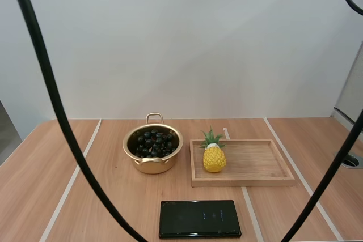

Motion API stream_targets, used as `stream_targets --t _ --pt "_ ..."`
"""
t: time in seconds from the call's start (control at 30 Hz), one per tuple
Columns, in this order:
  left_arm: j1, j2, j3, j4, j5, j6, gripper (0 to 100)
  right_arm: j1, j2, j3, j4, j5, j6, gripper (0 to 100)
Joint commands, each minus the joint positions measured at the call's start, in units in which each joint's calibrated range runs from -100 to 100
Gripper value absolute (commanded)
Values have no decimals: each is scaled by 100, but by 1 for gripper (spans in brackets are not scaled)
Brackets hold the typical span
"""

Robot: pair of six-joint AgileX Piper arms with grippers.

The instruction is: Open the pot, put the grape inside, and close it

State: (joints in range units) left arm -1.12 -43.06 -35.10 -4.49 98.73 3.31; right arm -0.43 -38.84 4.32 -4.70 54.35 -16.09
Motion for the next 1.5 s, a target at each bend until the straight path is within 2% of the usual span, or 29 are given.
stream_targets --t 0.0,0.23,0.27,0.4,0.43,0.47,0.8,1.17,1.47 --pt "-2 104 -5 3 -163 -47 0 -107 -120 -39 -29 190 244 100" --pt "-2 385 59 3 -289 -57 0 -125 -135 -39 -39 976 278 100" --pt "-2 437 99 3 -311 -57 0 -125 -135 -39 -39 1091 278 93" --pt "-2 654 415 3 -345 -64 0 -125 -135 -39 -39 1460 422 17" --pt "-2 724 526 3 -345 -64 0 -125 -164 -39 -39 1557 445 2" --pt "-2 787 642 3 -345 -64 0 -125 -176 -39 -39 1672 456 0" --pt "-2 1470 1696 -260 -435 -97 0 -125 -303 -39 -188 2260 468 0" --pt "-2 2070 2266 -378 -267 -88 0 -125 -305 -39 -292 2397 468 0" --pt "-2 2365 3209 -782 -152 320 0 -125 -305 -39 -292 2397 468 0"
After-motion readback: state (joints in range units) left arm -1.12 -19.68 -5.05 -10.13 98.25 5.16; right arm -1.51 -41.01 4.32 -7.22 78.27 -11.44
